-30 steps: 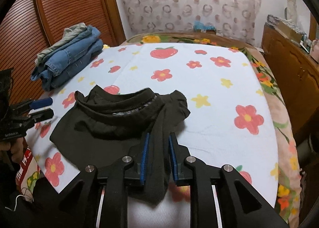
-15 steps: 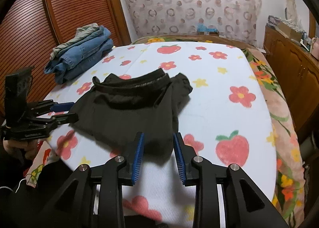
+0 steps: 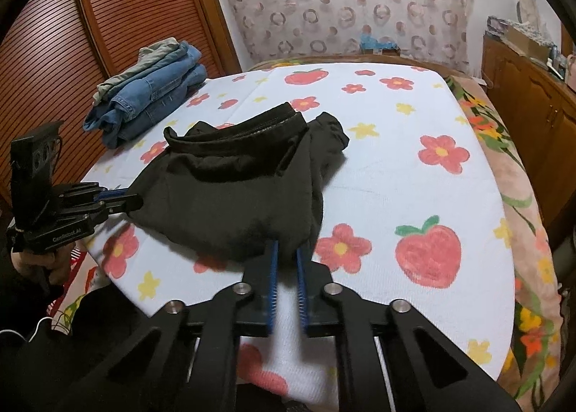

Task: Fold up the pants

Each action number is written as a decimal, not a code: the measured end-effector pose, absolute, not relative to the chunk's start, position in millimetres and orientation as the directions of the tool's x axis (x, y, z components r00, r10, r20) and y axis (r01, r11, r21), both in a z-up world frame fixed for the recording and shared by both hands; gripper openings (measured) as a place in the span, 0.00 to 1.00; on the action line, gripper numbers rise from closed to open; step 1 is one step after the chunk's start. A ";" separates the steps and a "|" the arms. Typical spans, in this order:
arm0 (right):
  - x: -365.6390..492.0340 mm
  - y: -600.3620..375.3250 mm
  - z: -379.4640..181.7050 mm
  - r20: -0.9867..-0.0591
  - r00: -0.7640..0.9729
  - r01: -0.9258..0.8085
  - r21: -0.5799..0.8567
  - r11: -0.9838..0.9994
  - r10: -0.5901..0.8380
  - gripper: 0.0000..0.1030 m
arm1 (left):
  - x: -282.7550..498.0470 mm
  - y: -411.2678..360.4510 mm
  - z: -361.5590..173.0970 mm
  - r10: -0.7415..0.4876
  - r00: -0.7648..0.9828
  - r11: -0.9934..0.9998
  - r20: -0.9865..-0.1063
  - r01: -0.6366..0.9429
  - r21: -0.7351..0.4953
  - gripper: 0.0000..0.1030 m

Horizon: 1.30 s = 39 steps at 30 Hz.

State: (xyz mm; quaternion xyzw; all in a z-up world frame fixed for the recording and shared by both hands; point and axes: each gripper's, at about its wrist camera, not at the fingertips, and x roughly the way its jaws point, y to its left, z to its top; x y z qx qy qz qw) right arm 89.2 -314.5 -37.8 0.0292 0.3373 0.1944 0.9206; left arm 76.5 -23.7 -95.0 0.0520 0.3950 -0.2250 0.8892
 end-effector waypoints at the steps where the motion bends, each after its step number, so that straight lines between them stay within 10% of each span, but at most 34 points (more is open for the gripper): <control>1: 88.3 -315.7 -36.8 -0.606 0.704 -0.332 0.179 0.926 0.370 0.07 | 76.1 -23.2 -94.2 -0.357 0.590 0.894 -0.724 0.439 -0.082 0.07; 27: 73.8 -322.6 -23.7 -0.580 0.739 -0.315 0.151 0.937 0.342 0.06 | 64.5 -18.8 -68.2 -0.337 0.623 0.903 -0.706 0.426 -0.055 0.08; 35: 69.9 -326.7 -13.6 -0.560 0.762 -0.305 0.133 0.943 0.325 0.06 | 66.6 -22.2 -60.0 -0.327 0.642 0.905 -0.693 0.424 -0.035 0.52; 39: 76.4 -323.6 -11.0 -0.554 0.765 -0.315 0.123 0.941 0.328 0.08 | 71.9 -22.8 -58.1 -0.319 0.646 0.907 -0.693 0.421 -0.025 0.55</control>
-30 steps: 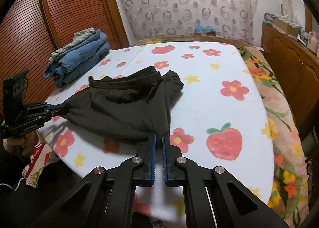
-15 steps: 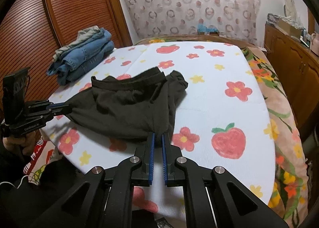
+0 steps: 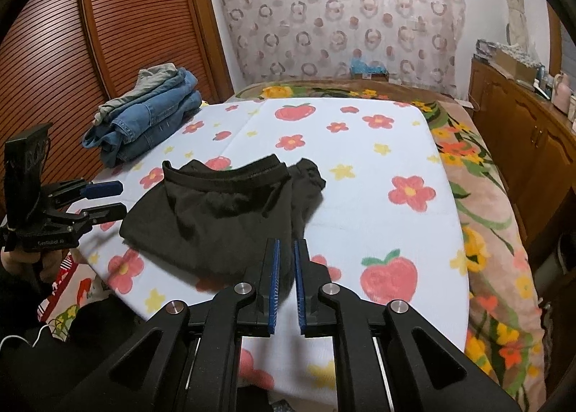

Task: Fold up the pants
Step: 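Close the right tool on the collar end of the folded shirt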

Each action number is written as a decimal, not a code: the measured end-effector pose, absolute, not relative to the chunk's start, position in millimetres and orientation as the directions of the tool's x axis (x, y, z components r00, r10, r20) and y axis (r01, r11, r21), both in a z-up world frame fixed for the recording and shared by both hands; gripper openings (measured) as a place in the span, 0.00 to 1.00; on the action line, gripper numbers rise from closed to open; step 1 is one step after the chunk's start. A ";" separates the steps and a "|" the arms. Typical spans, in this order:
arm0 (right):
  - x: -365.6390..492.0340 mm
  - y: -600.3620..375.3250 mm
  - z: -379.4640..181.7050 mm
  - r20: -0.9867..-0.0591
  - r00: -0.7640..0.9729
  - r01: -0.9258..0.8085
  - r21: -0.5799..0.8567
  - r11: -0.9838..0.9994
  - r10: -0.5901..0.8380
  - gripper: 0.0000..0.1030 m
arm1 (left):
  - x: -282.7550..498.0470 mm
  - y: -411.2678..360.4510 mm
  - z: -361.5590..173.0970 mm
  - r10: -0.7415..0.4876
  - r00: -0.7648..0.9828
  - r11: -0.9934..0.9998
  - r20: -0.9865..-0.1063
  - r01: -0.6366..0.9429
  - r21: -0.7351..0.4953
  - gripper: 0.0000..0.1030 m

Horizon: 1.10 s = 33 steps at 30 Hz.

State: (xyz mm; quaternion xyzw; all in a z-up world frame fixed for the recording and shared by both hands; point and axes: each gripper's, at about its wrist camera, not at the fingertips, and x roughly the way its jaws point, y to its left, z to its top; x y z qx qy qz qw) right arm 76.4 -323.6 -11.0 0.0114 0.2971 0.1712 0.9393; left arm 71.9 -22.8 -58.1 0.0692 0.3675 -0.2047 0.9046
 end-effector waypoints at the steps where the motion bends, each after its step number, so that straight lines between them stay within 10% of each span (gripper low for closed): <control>1: 79.4 -322.2 -10.6 -0.554 0.764 -0.319 0.121 0.940 0.330 0.08 | 73.0 -22.7 -58.2 -0.317 0.646 0.907 -0.695 0.420 -0.024 0.56; 33: 185.8 -284.9 -21.4 -0.632 0.670 -0.463 0.054 0.885 0.389 0.28 | 162.3 -29.5 -86.7 -0.292 0.577 0.915 -0.762 0.402 -0.046 0.57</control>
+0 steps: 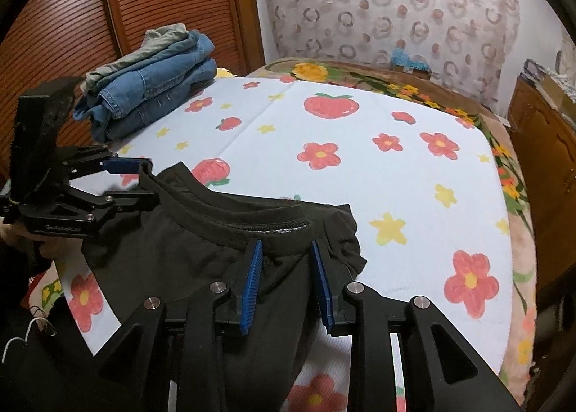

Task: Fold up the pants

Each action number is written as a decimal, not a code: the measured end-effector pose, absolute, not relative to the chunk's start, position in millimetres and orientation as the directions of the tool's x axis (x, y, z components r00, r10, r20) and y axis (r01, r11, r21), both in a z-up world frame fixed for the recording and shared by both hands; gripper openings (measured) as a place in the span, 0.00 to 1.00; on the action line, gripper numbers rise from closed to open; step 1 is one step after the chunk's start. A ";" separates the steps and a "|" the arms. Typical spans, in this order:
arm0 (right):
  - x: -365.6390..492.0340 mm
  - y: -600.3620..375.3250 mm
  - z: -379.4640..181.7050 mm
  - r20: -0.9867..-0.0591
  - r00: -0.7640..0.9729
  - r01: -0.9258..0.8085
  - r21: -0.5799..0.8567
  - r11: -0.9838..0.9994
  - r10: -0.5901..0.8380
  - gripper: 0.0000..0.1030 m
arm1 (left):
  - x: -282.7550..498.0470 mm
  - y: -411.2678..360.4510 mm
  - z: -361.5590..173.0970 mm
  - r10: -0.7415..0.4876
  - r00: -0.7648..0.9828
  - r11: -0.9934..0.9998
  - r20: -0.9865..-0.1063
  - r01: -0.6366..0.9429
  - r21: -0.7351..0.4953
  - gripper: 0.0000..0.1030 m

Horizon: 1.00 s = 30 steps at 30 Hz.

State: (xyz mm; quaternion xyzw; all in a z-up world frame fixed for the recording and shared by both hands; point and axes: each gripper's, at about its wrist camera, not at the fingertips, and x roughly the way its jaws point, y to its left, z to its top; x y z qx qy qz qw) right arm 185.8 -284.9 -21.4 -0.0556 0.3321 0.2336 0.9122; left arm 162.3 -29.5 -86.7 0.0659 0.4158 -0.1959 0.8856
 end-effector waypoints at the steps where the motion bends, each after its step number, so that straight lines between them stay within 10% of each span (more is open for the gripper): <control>1: 187.6 -285.3 -22.0 -0.631 0.666 -0.468 0.062 0.881 0.398 0.28 | 163.2 -29.1 -87.0 -0.298 0.576 0.913 -0.762 0.404 -0.052 0.57; 10: 188.1 -300.7 -17.8 -0.571 0.700 -0.433 0.139 0.891 0.429 0.10 | 176.1 -30.6 -82.1 -0.315 0.573 0.910 -0.757 0.409 -0.069 0.57; 30: 203.2 -297.9 -20.8 -0.614 0.694 -0.373 0.139 0.917 0.376 0.23 | 187.7 -22.8 -91.8 -0.287 0.576 0.929 -0.765 0.362 -0.076 0.57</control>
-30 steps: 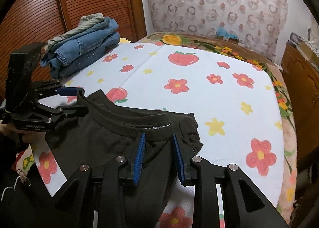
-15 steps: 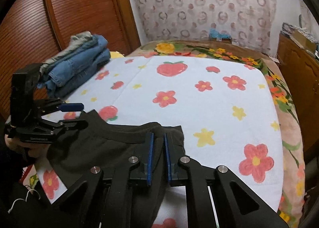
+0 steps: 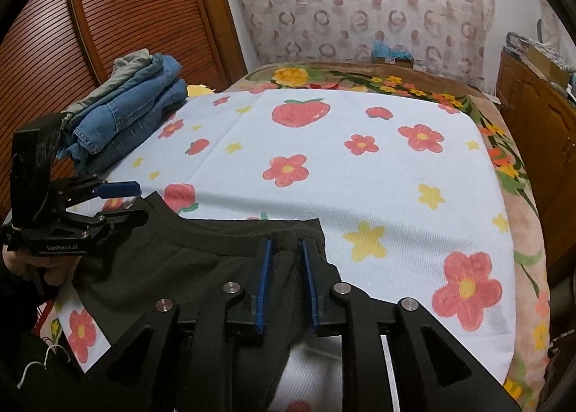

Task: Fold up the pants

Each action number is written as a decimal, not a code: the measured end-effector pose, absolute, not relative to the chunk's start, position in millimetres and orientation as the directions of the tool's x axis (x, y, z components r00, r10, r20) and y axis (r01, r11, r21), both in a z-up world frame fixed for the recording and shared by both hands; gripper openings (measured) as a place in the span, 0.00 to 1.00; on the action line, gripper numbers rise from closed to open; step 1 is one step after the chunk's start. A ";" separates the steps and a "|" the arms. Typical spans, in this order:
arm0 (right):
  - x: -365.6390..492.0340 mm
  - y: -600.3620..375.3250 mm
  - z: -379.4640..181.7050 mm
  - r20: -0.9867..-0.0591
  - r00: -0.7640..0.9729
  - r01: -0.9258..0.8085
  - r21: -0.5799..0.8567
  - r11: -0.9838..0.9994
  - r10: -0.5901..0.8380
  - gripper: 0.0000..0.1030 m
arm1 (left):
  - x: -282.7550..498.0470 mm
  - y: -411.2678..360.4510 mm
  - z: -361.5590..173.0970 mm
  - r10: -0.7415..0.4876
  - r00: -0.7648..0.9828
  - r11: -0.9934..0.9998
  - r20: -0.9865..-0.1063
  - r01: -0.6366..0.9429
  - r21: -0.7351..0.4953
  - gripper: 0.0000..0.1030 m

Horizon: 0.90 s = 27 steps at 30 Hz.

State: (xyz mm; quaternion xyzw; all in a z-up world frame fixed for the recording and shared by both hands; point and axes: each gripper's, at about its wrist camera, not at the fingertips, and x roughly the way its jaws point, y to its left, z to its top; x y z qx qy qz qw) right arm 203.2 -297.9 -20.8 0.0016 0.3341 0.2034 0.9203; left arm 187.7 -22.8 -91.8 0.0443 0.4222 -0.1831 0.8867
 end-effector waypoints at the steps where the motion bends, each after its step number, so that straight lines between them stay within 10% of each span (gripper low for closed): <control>1: 202.2 -299.0 -20.4 -0.615 0.699 -0.365 0.132 0.921 0.365 0.29 | 185.5 -21.8 -91.1 -0.290 0.577 0.929 -0.764 0.361 -0.080 0.57; 27: 204.0 -311.5 -30.2 -0.665 0.652 -0.338 0.174 0.925 0.364 0.49 | 157.8 -12.2 -97.0 -0.281 0.573 0.935 -0.770 0.345 -0.085 0.47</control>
